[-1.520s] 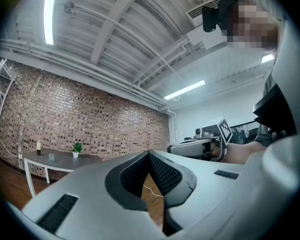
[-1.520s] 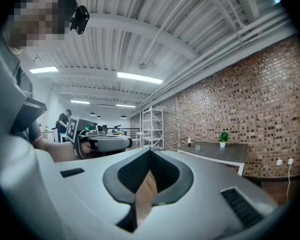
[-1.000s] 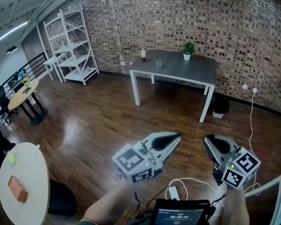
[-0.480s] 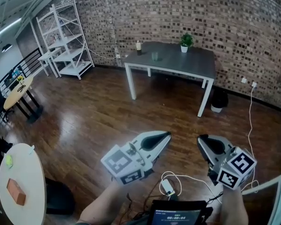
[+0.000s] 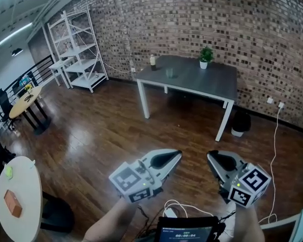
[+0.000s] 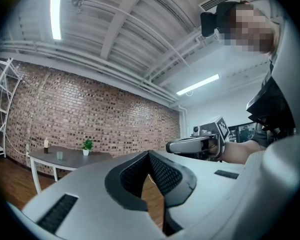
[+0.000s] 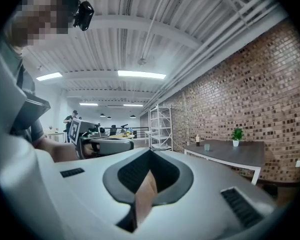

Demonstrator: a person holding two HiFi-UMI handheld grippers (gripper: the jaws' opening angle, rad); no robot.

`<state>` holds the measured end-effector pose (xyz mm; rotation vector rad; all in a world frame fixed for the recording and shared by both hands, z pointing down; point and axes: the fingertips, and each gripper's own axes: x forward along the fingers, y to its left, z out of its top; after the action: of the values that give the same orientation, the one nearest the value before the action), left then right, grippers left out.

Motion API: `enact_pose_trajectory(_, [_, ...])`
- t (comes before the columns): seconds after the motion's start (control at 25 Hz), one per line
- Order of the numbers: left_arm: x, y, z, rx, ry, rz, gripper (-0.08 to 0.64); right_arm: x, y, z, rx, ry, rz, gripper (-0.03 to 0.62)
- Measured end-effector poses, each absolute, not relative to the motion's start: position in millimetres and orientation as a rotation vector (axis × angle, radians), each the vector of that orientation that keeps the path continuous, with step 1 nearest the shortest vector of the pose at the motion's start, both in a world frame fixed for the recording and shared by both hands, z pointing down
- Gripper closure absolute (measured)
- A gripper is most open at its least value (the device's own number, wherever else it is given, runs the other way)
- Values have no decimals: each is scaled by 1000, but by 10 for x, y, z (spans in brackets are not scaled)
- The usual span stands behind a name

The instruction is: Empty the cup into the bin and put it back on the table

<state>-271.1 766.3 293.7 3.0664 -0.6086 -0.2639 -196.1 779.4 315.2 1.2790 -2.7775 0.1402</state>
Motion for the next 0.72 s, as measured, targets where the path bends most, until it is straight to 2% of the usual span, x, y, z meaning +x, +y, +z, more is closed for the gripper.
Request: enact_pose_trajectory(0.72, [-2214, 6567, 3009, 3070, -645, -236, 569, -1534, 6668, 3323, 1228, -2808, 173, 588])
